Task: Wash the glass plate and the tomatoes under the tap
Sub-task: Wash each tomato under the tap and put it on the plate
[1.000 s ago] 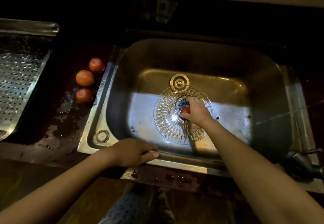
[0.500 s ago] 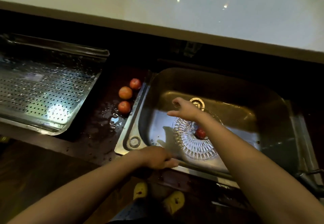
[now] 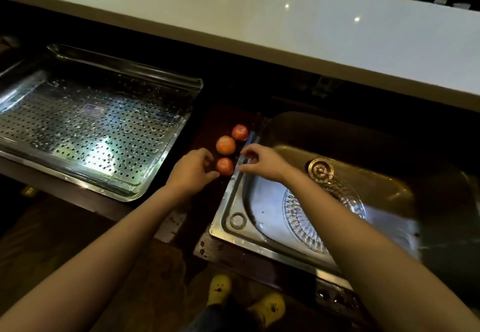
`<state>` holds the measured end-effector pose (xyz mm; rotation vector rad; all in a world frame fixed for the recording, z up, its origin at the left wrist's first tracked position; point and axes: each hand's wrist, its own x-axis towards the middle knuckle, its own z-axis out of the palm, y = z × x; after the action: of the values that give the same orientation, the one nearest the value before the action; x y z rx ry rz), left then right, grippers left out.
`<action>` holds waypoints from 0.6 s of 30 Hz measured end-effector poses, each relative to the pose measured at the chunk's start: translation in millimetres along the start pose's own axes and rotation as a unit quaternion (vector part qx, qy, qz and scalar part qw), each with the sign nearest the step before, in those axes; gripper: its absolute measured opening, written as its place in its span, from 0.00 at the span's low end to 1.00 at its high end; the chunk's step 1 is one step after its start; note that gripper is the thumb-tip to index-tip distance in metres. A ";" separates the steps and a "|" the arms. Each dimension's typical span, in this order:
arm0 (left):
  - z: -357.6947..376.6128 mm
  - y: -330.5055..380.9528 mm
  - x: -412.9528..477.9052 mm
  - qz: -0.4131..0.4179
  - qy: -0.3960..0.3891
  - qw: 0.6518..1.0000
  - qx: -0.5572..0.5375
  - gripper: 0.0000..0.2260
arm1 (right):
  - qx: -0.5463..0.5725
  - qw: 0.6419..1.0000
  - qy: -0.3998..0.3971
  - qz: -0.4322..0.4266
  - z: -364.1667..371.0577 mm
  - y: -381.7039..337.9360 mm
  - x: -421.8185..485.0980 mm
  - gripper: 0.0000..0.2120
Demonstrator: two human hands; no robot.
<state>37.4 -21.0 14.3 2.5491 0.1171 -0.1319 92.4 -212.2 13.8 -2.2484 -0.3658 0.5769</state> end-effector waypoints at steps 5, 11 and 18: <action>21.8 -11.0 13.7 -0.037 -0.029 0.998 -0.051 0.23 | -0.029 0.999 0.020 -0.011 38.9 2.5 6.0 0.28; 34.6 -11.4 16.8 -0.037 -0.029 0.988 -0.149 0.20 | -0.018 0.996 0.086 -0.027 56.1 10.1 6.6 0.27; 23.2 14.2 9.2 -0.001 -0.050 0.979 -0.199 0.19 | 0.093 0.985 0.143 -0.035 38.6 12.5 -20.1 0.22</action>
<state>46.5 -45.2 1.7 2.1396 0.0952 -0.2131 56.4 -205.3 -12.8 -2.0910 -0.2349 0.2354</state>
